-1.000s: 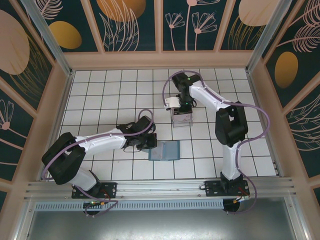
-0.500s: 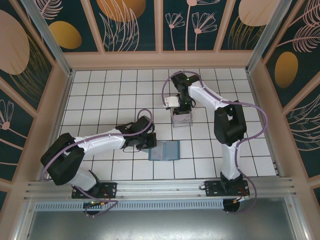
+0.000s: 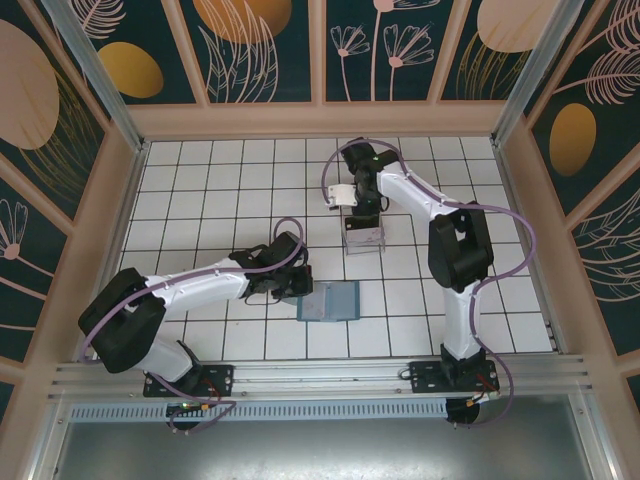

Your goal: Take the credit cards out of the card holder

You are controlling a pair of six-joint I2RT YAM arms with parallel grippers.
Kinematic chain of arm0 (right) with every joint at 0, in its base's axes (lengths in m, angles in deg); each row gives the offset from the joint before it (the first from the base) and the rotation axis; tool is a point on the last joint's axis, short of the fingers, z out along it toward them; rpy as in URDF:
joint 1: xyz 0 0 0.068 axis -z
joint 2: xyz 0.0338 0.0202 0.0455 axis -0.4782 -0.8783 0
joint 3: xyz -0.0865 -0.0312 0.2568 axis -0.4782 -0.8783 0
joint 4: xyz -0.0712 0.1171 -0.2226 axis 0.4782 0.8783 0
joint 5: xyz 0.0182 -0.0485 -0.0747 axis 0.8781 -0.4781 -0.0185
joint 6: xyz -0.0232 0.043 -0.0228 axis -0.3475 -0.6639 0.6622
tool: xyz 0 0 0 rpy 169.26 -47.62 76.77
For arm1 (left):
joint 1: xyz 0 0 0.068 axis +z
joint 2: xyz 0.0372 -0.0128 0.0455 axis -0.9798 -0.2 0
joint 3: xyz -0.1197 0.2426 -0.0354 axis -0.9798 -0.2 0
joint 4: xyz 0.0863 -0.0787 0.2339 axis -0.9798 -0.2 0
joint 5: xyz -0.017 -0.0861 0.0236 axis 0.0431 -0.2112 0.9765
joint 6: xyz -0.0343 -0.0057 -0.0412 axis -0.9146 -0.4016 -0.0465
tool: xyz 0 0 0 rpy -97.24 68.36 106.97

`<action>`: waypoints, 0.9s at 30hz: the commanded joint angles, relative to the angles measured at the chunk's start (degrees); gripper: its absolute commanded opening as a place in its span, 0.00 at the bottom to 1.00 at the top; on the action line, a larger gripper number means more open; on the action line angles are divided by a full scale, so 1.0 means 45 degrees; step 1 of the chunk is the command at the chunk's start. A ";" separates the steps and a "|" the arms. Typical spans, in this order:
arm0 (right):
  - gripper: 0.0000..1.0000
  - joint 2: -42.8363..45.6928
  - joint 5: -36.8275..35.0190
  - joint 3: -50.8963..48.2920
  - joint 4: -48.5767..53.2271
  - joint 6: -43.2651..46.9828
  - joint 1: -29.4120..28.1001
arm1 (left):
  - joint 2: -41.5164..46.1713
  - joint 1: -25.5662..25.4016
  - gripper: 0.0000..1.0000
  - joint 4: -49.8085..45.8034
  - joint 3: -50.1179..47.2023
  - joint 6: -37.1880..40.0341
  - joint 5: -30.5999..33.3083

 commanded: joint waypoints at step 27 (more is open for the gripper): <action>0.18 0.6113 0.4896 -0.5405 -0.5156 -1.5711 -0.0400 | 0.0106 0.0375 0.05 -0.0103 0.0417 0.0390 0.0406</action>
